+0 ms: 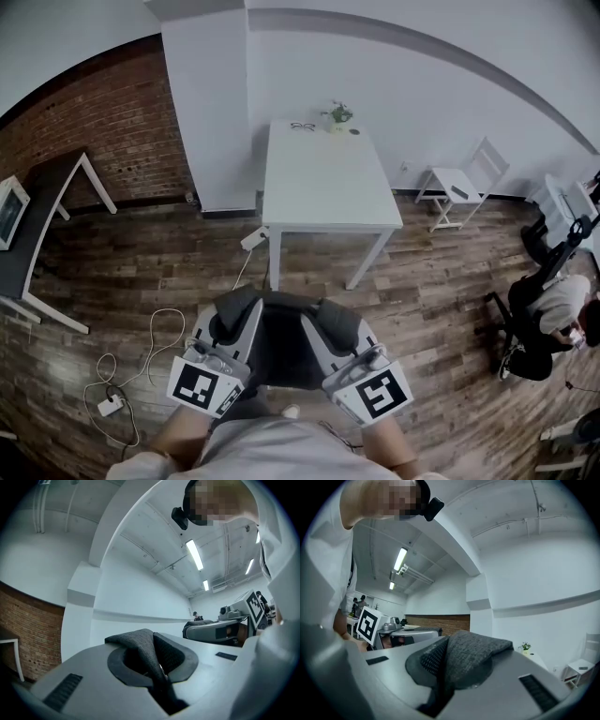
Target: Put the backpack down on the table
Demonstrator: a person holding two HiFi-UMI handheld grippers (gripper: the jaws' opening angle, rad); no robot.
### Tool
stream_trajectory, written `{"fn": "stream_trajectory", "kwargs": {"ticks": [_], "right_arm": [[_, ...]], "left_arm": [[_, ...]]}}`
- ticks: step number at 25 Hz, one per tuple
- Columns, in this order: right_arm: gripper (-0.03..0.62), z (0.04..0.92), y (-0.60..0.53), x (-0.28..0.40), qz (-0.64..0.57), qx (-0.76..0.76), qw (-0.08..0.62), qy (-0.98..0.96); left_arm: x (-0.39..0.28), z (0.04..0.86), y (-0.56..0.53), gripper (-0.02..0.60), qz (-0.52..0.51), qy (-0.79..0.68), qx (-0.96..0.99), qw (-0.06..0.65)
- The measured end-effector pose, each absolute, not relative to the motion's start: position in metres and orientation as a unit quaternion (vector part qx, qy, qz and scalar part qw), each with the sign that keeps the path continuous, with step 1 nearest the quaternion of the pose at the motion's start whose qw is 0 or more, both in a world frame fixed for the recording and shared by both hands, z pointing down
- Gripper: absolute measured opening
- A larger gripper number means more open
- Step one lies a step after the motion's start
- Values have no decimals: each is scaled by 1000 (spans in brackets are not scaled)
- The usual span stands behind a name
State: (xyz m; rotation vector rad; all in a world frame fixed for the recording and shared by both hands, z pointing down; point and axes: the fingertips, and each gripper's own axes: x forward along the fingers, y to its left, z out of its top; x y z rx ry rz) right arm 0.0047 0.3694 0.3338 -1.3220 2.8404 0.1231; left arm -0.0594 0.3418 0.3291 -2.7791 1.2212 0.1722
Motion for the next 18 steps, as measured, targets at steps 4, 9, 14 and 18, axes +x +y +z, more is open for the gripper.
{"fn": "stream_trajectory", "kwargs": {"ticks": [4, 9, 14, 18], "right_arm": [[46, 343, 335, 8, 25, -437, -3, 899], [46, 347, 273, 3, 12, -450, -9, 893], [46, 342, 210, 1, 10, -463, -10, 886], [46, 338, 157, -12, 11, -477, -11, 879]], "left_arm": [[-56, 339, 305, 49, 54, 384, -921, 39], [-58, 344, 238, 49, 61, 368, -927, 35], [-60, 333, 174, 49, 80, 339, -937, 26], [-73, 328, 124, 49, 82, 320, -944, 23]]}}
